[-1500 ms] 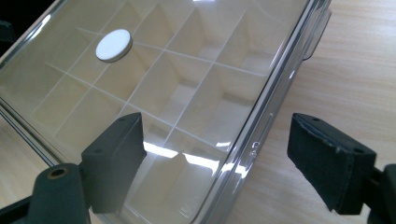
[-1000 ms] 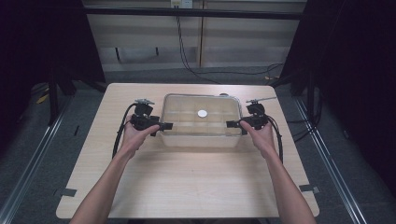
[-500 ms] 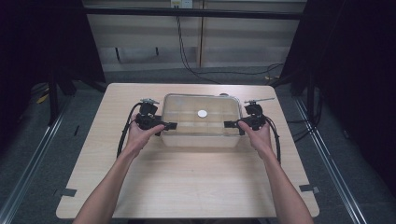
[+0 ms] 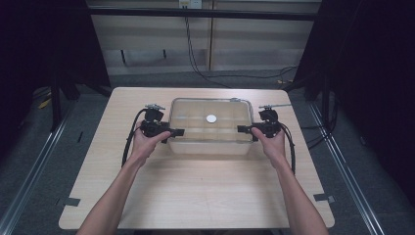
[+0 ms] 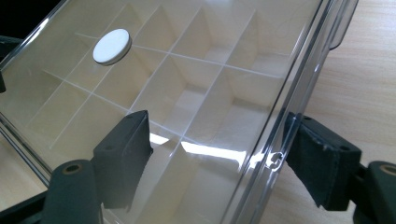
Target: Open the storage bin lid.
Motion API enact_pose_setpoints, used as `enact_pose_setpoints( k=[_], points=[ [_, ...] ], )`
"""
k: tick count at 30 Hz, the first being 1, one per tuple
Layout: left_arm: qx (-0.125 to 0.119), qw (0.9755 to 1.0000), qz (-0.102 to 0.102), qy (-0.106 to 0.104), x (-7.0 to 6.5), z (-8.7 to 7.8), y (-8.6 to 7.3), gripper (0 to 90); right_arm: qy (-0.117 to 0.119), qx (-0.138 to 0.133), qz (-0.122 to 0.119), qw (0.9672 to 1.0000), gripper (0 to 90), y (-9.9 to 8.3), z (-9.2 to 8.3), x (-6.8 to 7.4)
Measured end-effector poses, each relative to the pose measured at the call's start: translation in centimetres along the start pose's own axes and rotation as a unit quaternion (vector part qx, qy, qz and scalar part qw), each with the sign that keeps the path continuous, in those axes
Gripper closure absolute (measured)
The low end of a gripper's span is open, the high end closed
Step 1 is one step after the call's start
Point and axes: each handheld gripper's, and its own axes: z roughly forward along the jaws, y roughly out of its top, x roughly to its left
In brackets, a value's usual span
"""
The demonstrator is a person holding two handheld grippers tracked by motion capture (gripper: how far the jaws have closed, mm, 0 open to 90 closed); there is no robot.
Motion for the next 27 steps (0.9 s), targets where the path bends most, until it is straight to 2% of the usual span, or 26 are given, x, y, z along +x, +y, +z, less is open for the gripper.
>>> enact_pose_setpoints(
  k=[2, 3, 10, 17, 27],
  points=[
    [-0.008, 0.9999, -0.007, -0.002, -0.01, -0.01, -0.14, 18.7, -0.007, -0.001, -0.005, 1.0, 24.0, 0.01, -0.12, 0.17],
    [-0.005, 1.0, -0.003, -0.003, 0.07, -0.08, -0.16, 18.8, -0.009, -0.001, -0.006, 0.9999, 24.2, 0.04, -0.19, 0.22],
    [-0.014, 0.9998, -0.012, -0.008, 0.17, -0.12, -0.32, 18.9, -0.014, -0.017, -0.009, 0.9997, 25.3, 0.18, -0.65, 0.51],
    [-0.016, 0.9997, -0.016, -0.014, 0.37, -0.18, -0.37, 19.5, -0.003, -0.028, 0.001, 0.9996, 30.5, 0.2, -1.0, 0.23],
    [-0.014, 0.9996, -0.018, -0.014, 0.6, -0.15, -0.17, 20.3, -0.012, -0.031, -0.003, 0.9994, 27.6, 0.36, -0.9, 0.55]
  ],
)
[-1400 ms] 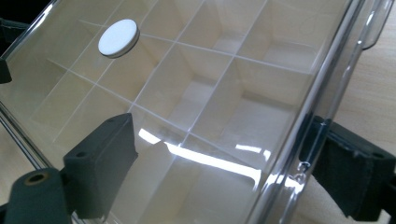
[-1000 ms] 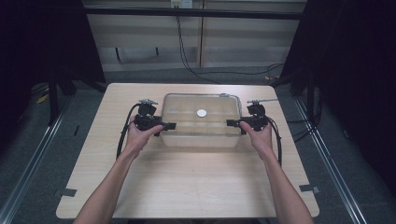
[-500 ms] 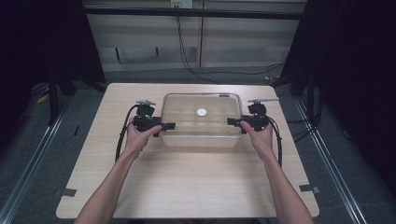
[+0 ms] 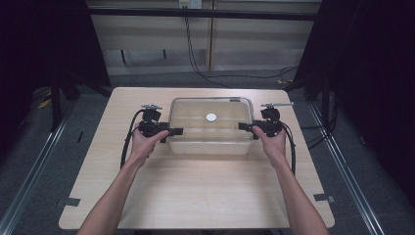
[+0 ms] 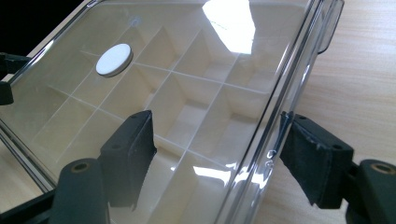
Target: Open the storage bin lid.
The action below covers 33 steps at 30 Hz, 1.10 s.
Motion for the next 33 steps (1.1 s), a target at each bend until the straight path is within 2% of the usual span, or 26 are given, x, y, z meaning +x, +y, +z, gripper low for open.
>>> enact_pose_setpoints(
  k=[5, 7, 10, 12, 14, 21, 24, 28, 33],
  points=[
    [0.0, 1.0, -0.006, -0.005, 0.3, -0.1, 0.1, 23.4, 0.004, 0.001, 0.004, 1.0, 30.5, 0.2, -0.1, -0.2],
    [-0.008, 0.9999, 0.004, 0.012, 0.1, -0.3, 0.2, 24.6, 0.005, 0.002, 0.007, 1.0, 30.1, 0.2, -0.1, -0.3],
    [0.003, 0.9999, 0.008, 0.014, 0.1, -0.5, 0.5, 27.1, 0.003, 0.011, 0.008, 0.9999, 26.1, 0.2, 0.3, -0.3],
    [0.005, 0.9997, 0.015, 0.02, 0.1, -0.5, 0.5, 28.8, 0.0, 0.015, 0.01, 0.9998, 26.3, 0.1, 0.6, -0.3],
    [0.0, 0.9998, 0.011, 0.019, 0.0, -0.5, 0.4, 29.5, -0.003, 0.014, 0.008, 0.9999, 26.2, 0.0, 0.7, -0.3],
    [-0.016, 0.9996, 0.018, 0.016, -0.3, -0.9, 0.5, 32.7, 0.007, -0.001, 0.013, 0.9999, 30.9, 0.2, 0.2, -0.5],
    [-0.019, 0.9992, 0.027, 0.022, -0.6, -1.2, 0.6, 35.8, 0.008, -0.005, 0.014, 0.9999, 34.3, 0.1, -0.1, -0.6],
    [-0.031, 0.9987, 0.03, 0.027, -0.7, -1.6, 0.7, 40.3, 0.019, -0.019, 0.015, 0.9995, 39.1, 0.1, -0.5, -0.5],
    [-0.041, 0.9985, 0.033, 0.017, -1.0, -2.1, 0.8, 43.4, 0.034, -0.034, 0.019, 0.9987, 44.2, 0.0, -0.9, -0.5]
  ],
)
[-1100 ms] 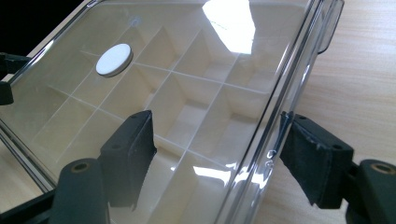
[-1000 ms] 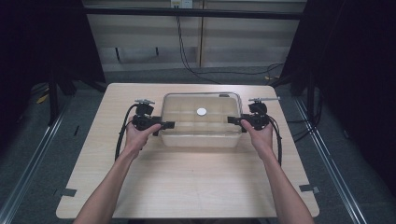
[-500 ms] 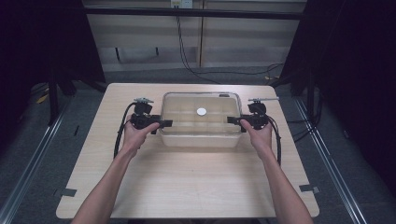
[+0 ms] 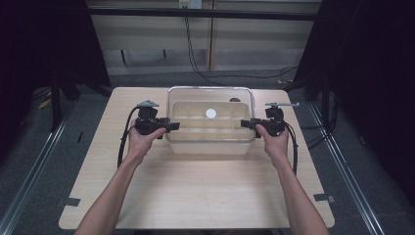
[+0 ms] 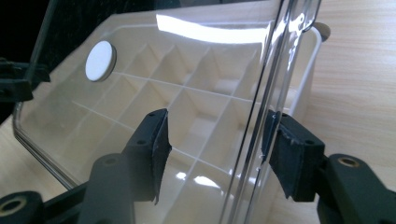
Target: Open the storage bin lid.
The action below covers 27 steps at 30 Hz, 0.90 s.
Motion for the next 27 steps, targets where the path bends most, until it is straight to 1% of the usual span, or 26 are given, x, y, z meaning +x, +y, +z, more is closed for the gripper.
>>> enact_pose_setpoints(
  k=[1, 2, 3, 5, 12, 14, 15, 16, 17, 18, 19, 20, 21, 24, 27],
  points=[
    [-0.005, 1.0, -0.004, -0.004, 0.0, -0.1, 0.1, 43.5, 0.0, -0.002, -0.001, 1.0, 47.7, 0.0, -0.1, 0.0],
    [-0.008, 0.9999, -0.006, -0.009, 0.0, -0.2, 0.1, 44.3, -0.001, -0.004, 0.0, 1.0, 48.7, 0.1, -0.2, 0.1],
    [-0.01, 0.9999, -0.005, -0.01, 0.0, -0.3, 0.2, 45.2, 0.001, -0.009, 0.002, 1.0, 50.1, 0.1, -0.3, 0.1],
    [-0.012, 0.9999, -0.003, -0.008, -0.1, -0.4, 0.2, 45.7, 0.007, -0.017, 0.007, 0.9998, 52.9, 0.2, -0.5, 0.1],
    [-0.021, 0.9998, -0.001, -0.005, -0.5, -0.9, 0.5, 49.6, 0.011, -0.026, 0.006, 0.9996, 57.7, 0.4, -1.4, 0.3],
    [-0.024, 0.9997, -0.003, -0.004, -0.5, -1.0, 0.5, 50.8, 0.014, -0.032, 0.011, 0.9993, 60.0, 0.4, -1.7, 0.3],
    [-0.024, 0.9997, 0.0, -0.005, -0.5, -1.1, 0.6, 51.3, 0.016, -0.033, 0.012, 0.9992, 60.8, 0.4, -1.9, 0.3],
    [-0.028, 0.9996, -0.003, -0.003, -0.7, -1.1, 0.6, 51.9, 0.018, -0.036, 0.014, 0.9991, 61.3, 0.3, -2.0, 0.3],
    [-0.028, 0.9996, 0.0, 0.0, -0.7, -1.3, 0.6, 52.1, 0.019, -0.035, 0.018, 0.999, 62.0, 0.3, -2.1, 0.3],
    [-0.034, 0.9994, -0.006, 0.002, -0.8, -1.3, 0.6, 52.2, 0.021, -0.036, 0.018, 0.999, 62.9, 0.3, -2.2, 0.4],
    [-0.035, 0.9994, -0.004, 0.003, -0.7, -1.4, 0.6, 52.5, 0.026, -0.036, 0.016, 0.9989, 63.4, 0.2, -2.3, 0.4],
    [-0.038, 0.9992, -0.009, 0.002, -0.8, -1.4, 0.6, 53.0, 0.025, -0.037, 0.016, 0.9989, 63.5, 0.2, -2.4, 0.4],
    [-0.038, 0.9993, -0.005, 0.003, -0.8, -1.5, 0.6, 53.2, 0.023, -0.037, 0.013, 0.999, 63.7, 0.1, -2.5, 0.5],
    [-0.034, 0.9994, 0.0, 0.003, -0.9, -1.6, 0.6, 53.8, 0.022, -0.035, 0.013, 0.9991, 63.9, 0.1, -2.6, 0.6],
    [-0.037, 0.9993, 0.002, 0.002, -1.0, -1.8, 0.5, 54.8, 0.023, -0.035, 0.01, 0.9991, 64.5, 0.1, -2.9, 0.7]
  ],
)
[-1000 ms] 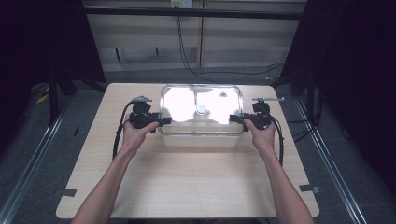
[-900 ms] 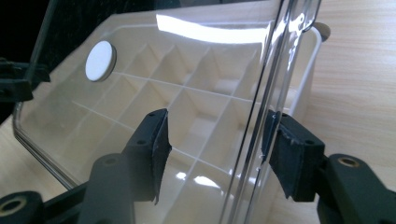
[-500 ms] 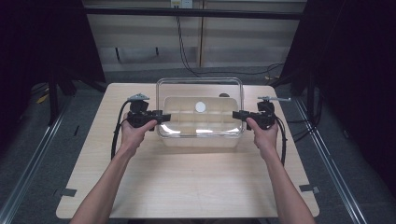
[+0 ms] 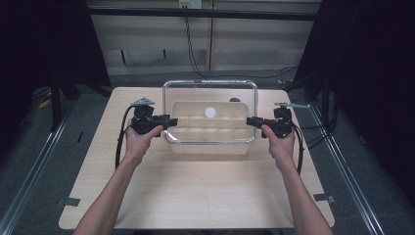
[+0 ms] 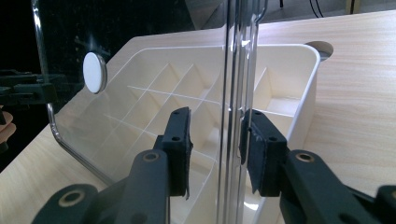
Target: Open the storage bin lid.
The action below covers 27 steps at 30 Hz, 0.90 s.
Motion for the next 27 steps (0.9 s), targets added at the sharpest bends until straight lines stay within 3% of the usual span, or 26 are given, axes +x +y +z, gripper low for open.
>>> enact_pose_setpoints(
  k=[5, 10, 27],
  points=[
    [0.005, 0.9999, 0.007, 0.005, -0.3, -0.3, 0.1, 55.9, -0.004, 0.0, -0.003, 1.0, 65.0, 0.0, -0.3, 0.3],
    [-0.002, 0.9998, 0.017, -0.004, -0.4, -0.7, 0.0, 57.3, -0.001, -0.002, -0.004, 1.0, 65.2, -0.1, -0.6, 0.4],
    [-0.003, 0.9997, 0.017, -0.014, -1.0, -1.5, -0.1, 59.9, -0.001, -0.018, -0.007, 0.9998, 65.7, -0.5, -1.7, 1.0]
  ],
)
